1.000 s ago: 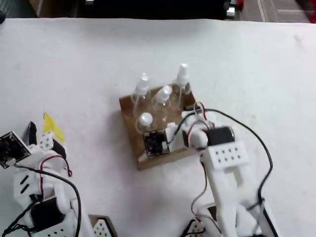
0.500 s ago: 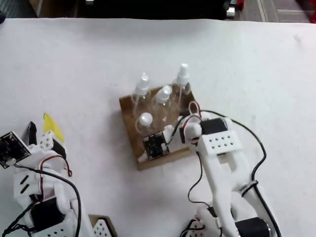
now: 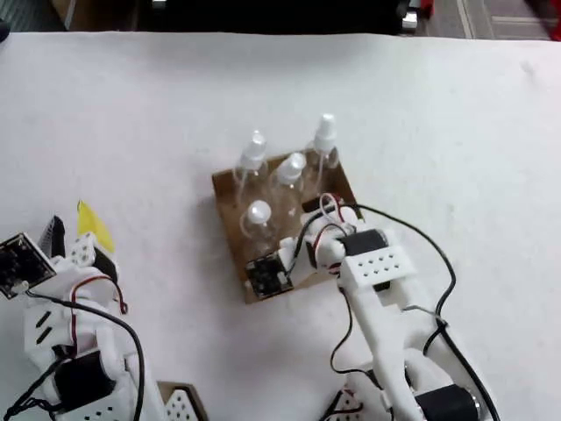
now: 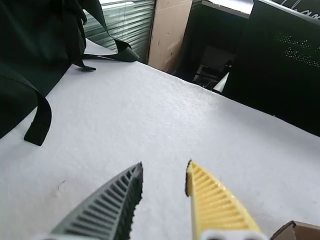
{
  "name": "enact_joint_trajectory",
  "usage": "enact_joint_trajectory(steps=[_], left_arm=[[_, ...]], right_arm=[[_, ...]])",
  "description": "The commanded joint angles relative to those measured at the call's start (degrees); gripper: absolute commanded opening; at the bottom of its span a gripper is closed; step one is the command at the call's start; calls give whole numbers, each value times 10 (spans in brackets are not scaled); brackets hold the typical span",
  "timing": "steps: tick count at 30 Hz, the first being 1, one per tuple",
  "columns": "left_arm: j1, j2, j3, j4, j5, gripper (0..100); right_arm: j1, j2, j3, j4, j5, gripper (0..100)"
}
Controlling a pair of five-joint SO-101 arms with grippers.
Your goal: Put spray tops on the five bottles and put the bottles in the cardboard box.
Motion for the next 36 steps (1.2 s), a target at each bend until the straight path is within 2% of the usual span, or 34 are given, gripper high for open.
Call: enact_joint_trajectory(steps=[1, 8, 19, 21, 27, 33, 36], left_arm=[[-2, -7, 0, -20, -7, 139], [-2, -7, 0, -20, -7, 139], [-2, -7, 0, -20, -7, 139], [-2, -7, 0, -20, -7, 139], [-2, -7, 0, -20, -7, 139], [-2, -7, 0, -20, -7, 139], [-2, -7, 0, -20, -7, 139]], right_arm=[[-6, 0, -4, -9, 13, 251], [-2, 7, -16, -8, 22, 251], [3, 109, -93, 37, 25, 249], [0, 109, -94, 36, 25, 217], [5, 115, -91, 14, 25, 12], [5, 115, -91, 13, 22, 133], [5, 116, -91, 12, 25, 128]])
